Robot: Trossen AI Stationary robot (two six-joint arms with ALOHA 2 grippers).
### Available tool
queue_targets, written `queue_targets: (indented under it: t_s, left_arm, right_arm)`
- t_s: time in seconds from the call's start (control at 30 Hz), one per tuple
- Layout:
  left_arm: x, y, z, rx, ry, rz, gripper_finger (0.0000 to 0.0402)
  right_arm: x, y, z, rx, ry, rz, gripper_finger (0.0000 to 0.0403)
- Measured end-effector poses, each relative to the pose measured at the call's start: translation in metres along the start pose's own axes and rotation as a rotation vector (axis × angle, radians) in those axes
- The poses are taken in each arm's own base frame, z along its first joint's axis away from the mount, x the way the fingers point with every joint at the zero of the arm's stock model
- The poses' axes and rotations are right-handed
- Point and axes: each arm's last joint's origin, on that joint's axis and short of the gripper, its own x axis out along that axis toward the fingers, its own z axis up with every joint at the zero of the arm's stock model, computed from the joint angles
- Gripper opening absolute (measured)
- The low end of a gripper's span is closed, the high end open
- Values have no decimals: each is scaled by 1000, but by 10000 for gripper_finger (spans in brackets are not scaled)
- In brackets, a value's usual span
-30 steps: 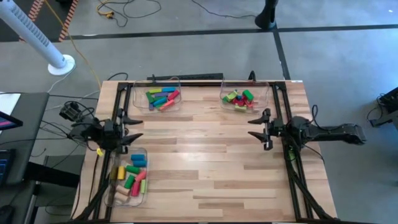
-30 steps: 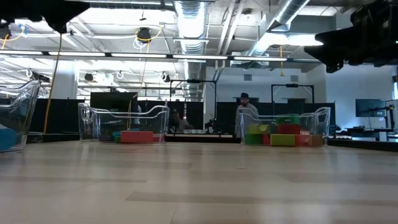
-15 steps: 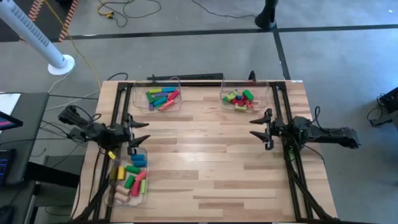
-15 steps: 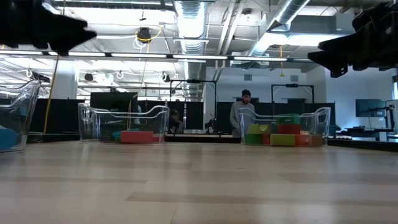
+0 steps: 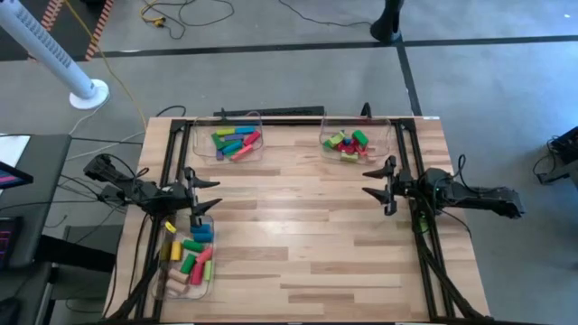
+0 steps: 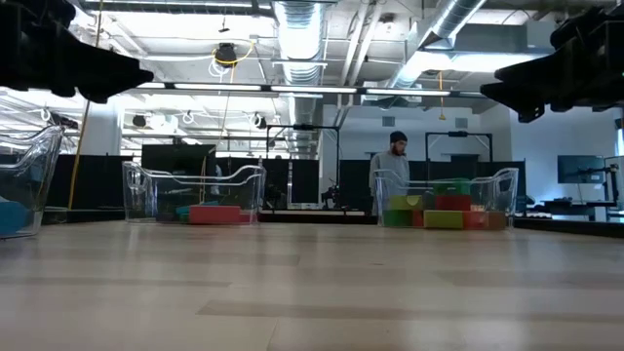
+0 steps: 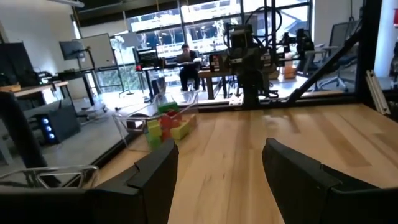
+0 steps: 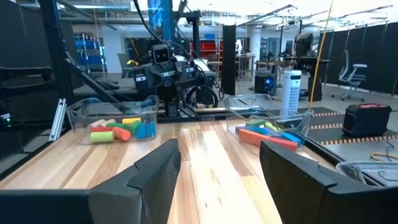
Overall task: Sort blocks by size
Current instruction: Return to Home Position
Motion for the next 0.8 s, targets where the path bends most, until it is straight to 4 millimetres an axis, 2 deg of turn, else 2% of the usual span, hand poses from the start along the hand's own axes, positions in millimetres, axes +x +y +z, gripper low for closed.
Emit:
queue_targets:
  t_s: [0.63, 0.8]
  left_arm:
    - [0, 0, -2, 16, 8, -1, 222]
    - [0, -1, -2, 16, 10, -2, 222]
  right_arm:
    - [0, 0, -4, -1, 37, -4, 255]
    - [0, 0, -4, 108, 40, -4, 255]
